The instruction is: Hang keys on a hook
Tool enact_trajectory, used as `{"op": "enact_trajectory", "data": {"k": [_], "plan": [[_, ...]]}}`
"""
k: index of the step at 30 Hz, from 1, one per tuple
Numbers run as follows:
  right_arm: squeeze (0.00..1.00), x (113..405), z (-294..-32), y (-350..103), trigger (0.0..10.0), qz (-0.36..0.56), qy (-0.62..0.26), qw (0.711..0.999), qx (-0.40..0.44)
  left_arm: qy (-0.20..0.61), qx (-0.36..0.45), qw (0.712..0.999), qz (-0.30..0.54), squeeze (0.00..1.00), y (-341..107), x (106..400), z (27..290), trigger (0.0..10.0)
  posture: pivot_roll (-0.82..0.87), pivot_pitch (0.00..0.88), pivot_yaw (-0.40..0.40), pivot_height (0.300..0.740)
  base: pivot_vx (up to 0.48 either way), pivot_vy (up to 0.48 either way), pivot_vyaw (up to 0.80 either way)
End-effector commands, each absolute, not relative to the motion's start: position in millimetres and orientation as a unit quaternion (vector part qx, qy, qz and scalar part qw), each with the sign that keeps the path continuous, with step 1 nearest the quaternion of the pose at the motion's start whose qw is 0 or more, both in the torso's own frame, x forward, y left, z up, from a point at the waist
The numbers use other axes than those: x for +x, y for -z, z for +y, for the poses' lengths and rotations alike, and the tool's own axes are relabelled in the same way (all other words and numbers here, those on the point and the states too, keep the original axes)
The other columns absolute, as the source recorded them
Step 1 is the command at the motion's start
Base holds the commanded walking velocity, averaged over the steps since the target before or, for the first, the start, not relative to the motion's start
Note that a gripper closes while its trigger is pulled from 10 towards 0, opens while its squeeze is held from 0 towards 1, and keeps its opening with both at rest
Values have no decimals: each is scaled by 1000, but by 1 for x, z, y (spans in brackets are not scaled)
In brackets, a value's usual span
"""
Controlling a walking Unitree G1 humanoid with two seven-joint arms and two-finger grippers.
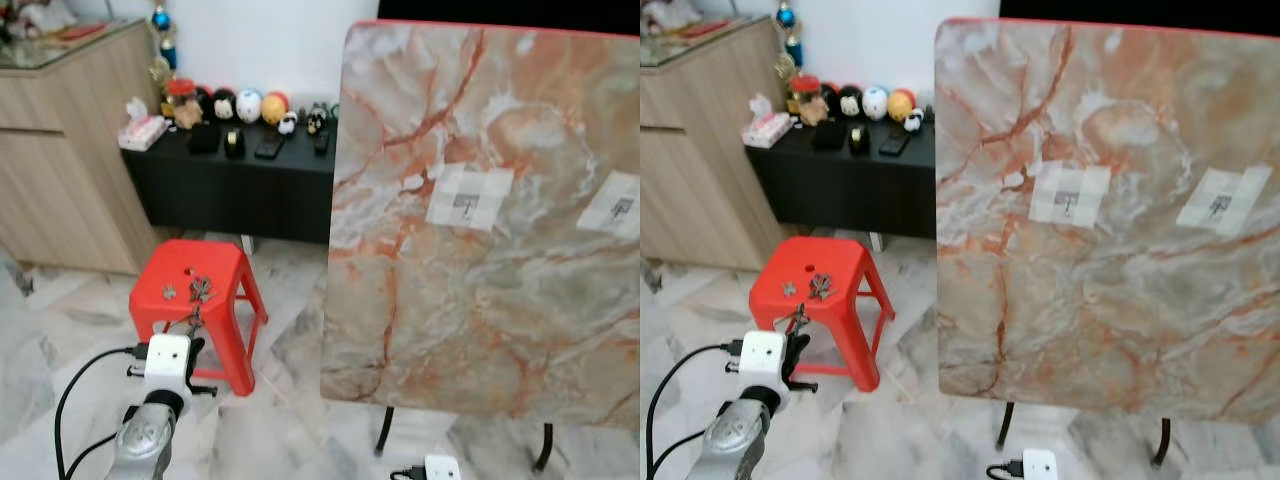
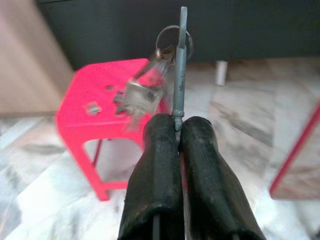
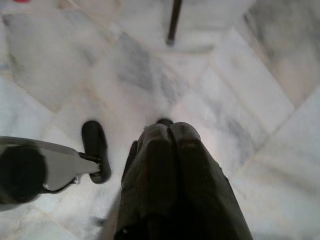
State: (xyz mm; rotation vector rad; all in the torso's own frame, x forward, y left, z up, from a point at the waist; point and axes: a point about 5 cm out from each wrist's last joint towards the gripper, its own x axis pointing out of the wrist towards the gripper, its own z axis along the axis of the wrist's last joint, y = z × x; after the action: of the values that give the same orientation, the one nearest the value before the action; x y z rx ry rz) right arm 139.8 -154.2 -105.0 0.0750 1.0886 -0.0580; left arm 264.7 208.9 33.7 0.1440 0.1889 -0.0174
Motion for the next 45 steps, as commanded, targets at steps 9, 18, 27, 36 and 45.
{"op": "enact_trajectory", "data": {"k": [9, 18, 27, 36, 45], "plan": [[0, 137, -159, 105, 10000, 515, 33, 856, 37, 34, 58, 996, 58, 0, -44, 264, 183, 10000, 67, 0, -49, 740, 0, 0, 0], [0, 137, -162, 105, 10000, 513, 31, 857, 32, 32, 49, 997, 58, 0, -43, 261, 181, 10000, 52, 0, -51, 740, 0, 0, 0], [0, 136, -162, 106, 10000, 515, 38, 855, 35, 41, 48, 996, 55, 0, -45, 265, 178, 10000, 40, 0, -39, 740, -270, 0, -228], [0, 136, -162, 106, 10000, 516, 34, 855, 34, 43, 49, 996, 59, 0, -45, 265, 177, 10000, 39, 0, -37, 740, 0, 0, -769], [0, 137, -162, 105, 10000, 515, 32, 856, 32, 47, 47, 997, 48, 0, -51, 269, 179, 10000, 41, 0, -42, 740, 0, 0, -769]]}}
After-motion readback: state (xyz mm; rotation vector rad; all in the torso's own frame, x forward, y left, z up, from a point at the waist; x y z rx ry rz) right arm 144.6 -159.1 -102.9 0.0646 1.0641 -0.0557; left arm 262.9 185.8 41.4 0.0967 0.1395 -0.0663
